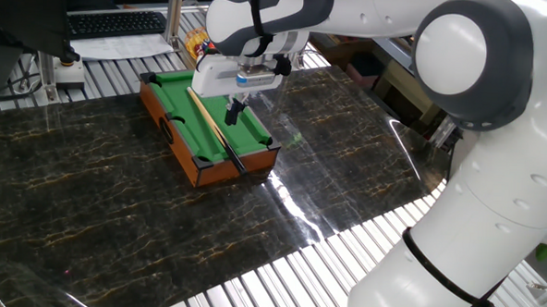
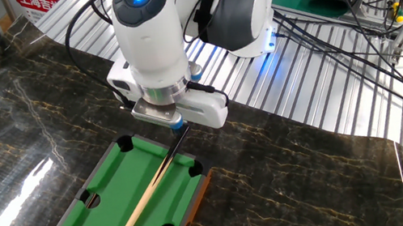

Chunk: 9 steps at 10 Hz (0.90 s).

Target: Hit the pool ball

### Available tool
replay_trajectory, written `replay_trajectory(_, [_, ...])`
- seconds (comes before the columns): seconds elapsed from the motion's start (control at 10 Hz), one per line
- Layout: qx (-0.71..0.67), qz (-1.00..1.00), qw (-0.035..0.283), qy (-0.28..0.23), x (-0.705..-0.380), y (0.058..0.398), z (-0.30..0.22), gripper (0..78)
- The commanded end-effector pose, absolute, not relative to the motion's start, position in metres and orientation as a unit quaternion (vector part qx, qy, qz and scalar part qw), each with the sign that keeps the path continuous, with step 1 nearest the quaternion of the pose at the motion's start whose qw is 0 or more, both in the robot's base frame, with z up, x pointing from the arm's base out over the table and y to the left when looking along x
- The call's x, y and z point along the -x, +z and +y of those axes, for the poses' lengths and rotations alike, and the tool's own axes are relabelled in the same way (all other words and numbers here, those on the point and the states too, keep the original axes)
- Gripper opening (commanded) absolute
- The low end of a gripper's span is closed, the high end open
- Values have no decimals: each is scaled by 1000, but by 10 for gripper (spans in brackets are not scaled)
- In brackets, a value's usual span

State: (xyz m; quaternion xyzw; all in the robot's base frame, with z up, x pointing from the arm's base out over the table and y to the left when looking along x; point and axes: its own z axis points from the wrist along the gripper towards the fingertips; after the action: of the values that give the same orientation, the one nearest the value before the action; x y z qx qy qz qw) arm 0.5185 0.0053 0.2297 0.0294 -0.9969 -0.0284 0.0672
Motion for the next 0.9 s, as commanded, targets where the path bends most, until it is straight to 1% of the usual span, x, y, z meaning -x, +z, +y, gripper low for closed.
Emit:
replay_trajectory(0.1, [0,-1000,15,20,-497,245,14,14])
replay_trajectory(0.5, [6,-1000,10,21,-499,243,10,14])
replay_trajectory(0.6, [8,-1000,14,22,-500,244,9,14])
replay_trajectory(0.7, [4,-999,32,22,-503,246,6,14])
replay_trajectory(0.9, [3,-999,40,20,-507,249,2,14])
